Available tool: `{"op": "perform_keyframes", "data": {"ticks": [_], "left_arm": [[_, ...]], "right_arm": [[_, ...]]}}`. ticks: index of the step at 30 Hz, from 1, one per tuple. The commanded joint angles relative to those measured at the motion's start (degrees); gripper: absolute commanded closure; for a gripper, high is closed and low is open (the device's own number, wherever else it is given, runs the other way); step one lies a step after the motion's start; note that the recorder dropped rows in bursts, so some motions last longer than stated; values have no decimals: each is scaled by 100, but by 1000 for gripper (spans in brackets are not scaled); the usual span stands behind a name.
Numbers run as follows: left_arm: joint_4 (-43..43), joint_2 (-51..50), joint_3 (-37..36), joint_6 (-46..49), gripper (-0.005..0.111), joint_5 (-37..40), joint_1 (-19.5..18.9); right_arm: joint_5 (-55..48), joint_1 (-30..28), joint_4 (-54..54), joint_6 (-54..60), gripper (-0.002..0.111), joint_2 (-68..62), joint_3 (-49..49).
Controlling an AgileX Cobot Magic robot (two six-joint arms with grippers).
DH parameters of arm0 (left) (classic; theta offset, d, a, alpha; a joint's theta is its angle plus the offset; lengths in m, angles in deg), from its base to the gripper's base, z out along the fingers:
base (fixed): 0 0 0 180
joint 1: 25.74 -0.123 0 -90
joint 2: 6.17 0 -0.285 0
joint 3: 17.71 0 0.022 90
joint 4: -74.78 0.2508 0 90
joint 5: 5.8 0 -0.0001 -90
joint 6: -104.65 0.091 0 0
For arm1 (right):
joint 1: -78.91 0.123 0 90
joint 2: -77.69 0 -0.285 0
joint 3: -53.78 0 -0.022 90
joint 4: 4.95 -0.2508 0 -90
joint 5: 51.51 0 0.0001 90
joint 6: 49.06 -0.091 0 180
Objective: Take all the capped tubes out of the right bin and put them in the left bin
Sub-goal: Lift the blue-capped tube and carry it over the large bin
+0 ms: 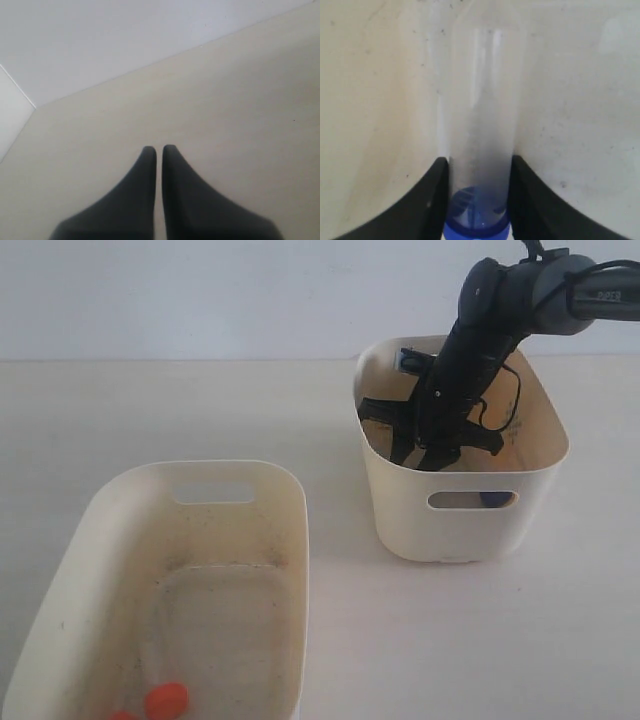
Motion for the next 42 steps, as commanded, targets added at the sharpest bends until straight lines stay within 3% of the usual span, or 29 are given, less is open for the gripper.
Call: {"op": "perform_keyframes", "data": {"ticks": [1,20,29,42], "left_arm": [[-16,-3,21,-54,102,-6,31],[-16,-3,21,-54,102,-6,31],[-16,-3,21,-54,102,-6,31],[-16,-3,21,-54,102,-6,31]], "right_arm": [[-32,143,-384,183,108,25,-16],[-795,133,794,250,108,2006,-16],[-795,361,18,586,108,2811,-16],[-795,2612,4,1396,108,3532,-1066]]}}
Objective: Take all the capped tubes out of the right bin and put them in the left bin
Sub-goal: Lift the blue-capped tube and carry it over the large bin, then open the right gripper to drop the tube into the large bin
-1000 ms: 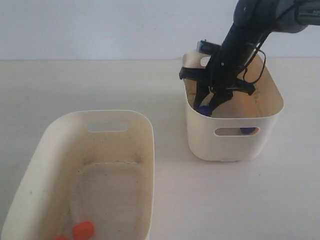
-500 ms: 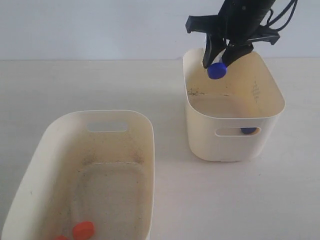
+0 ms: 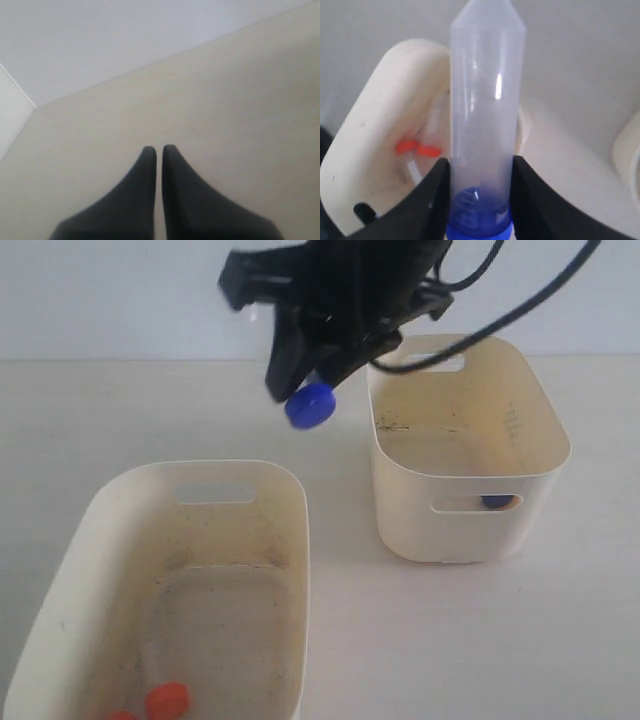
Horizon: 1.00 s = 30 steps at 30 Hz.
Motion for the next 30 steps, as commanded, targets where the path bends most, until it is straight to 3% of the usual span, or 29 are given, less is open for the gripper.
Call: {"op": "perform_keyframes", "data": {"ticks": [1,6,11,13,18,23,26,30], "left_arm": [[-16,-3,21,-54,102,-6,31],[-16,-3,21,-54,102,-6,31],[-16,-3,21,-54,102,-6,31],[-16,-3,21,-54,102,-6,31],[-16,-3,21,-54,102,-6,31],[-16,-3,21,-54,102,-6,31],[-16,-3,21,-54,102,-6,31],[-16,-3,21,-54,102,-6,31]], "right_arm": [[-18,745,22,569,108,83,-410],[-18,1246,138,1117,102,83,-719],[24,1306,143,1010,66,83,-728],[24,1306,196,796,63,83,-728],[35,1306,235,695,71,83,-728],[117,1306,468,681,109,83,-728],[230,1295,966,245,108,97,-728],[453,1295,2207,-1131,108,97,-689]]}}
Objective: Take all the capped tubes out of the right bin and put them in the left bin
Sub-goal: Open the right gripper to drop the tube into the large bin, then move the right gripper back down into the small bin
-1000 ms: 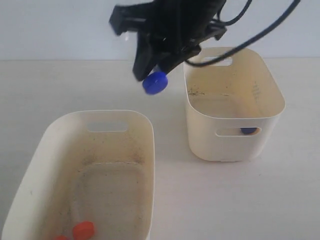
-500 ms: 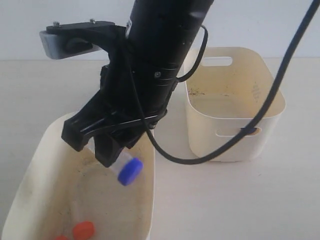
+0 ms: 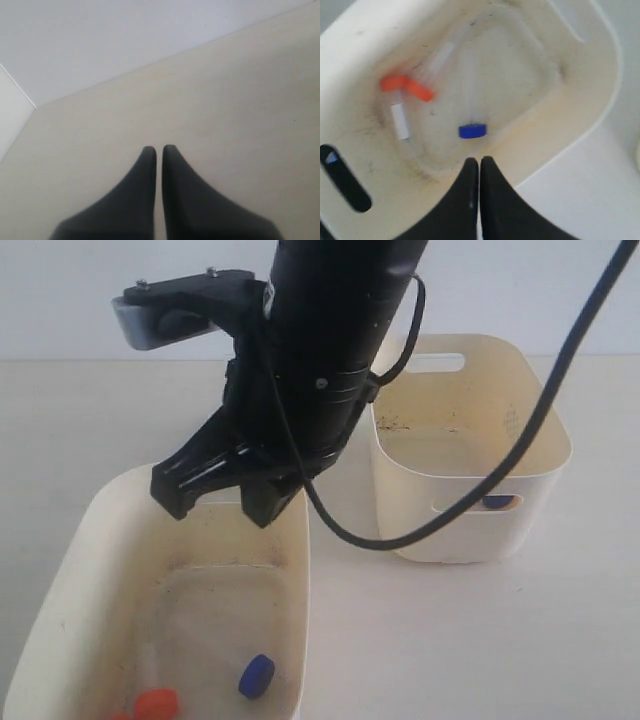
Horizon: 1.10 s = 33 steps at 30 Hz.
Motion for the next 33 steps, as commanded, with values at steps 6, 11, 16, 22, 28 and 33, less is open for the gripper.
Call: {"op": "perform_keyframes", "data": {"ticks": [6,11,16,22,28,33], "left_arm": [[-16,-3,21,-54,102,-6,31],[-16,-3,21,-54,102,-6,31],[-16,-3,21,-54,102,-6,31],[-16,-3,21,-54,102,-6,31],[-16,-3,21,-54,102,-6,31],[-16,-3,21,-54,102,-6,31]], "right_arm": [[277,-10,2944,-2611,108,85,243],[55,-319,3505,-3029,108,85,652],[15,-1191,3264,-3132,108,73,949],[-246,-2162,2089,-2487,108,-403,1185],[-246,-2451,2207,-2526,108,-1178,1419],[-246,-2504,2084,-2592,108,-1756,1765]]}}
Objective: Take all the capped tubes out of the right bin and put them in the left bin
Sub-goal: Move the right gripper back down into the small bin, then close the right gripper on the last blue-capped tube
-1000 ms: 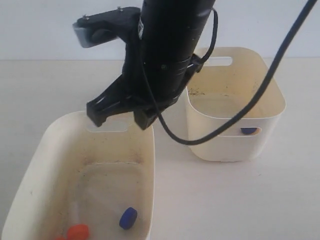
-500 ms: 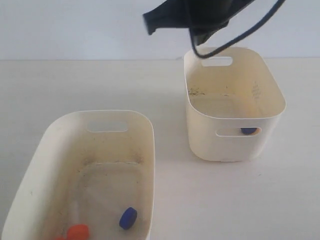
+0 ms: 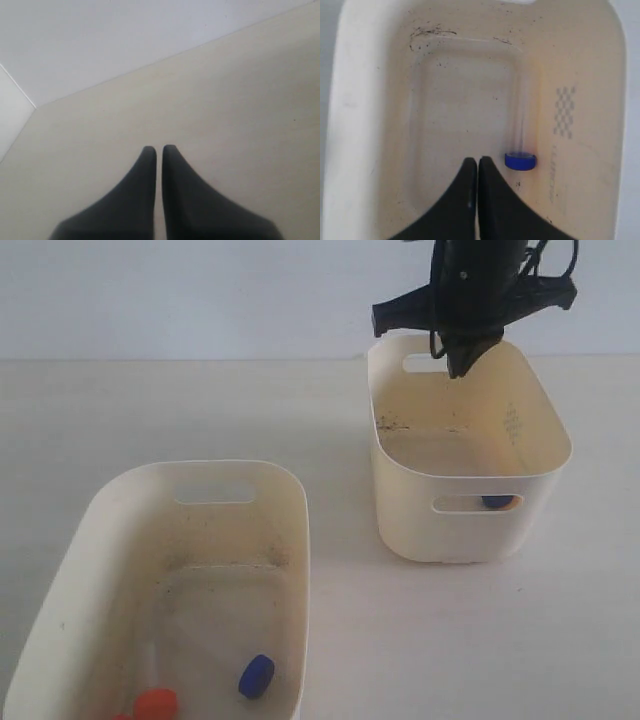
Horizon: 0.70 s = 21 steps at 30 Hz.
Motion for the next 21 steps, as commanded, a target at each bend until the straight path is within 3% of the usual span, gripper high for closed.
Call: {"op": "perform_keyframes", "data": {"ticks": [1,7,15,21], "left_arm": [[-16,-3,21,-54,102,-6,31],[-16,-3,21,-54,102,-6,31],[-16,-3,21,-54,102,-6,31],[-16,-3,21,-54,102,-6,31]], "right_arm": [[2,-80,-213,-35,108,-377,291],[2,-455,-1184,132,108,-487,339],[2,-477,-990,179,108,-476,-385],[2,-477,-897,46,108,-569,-397]]}}
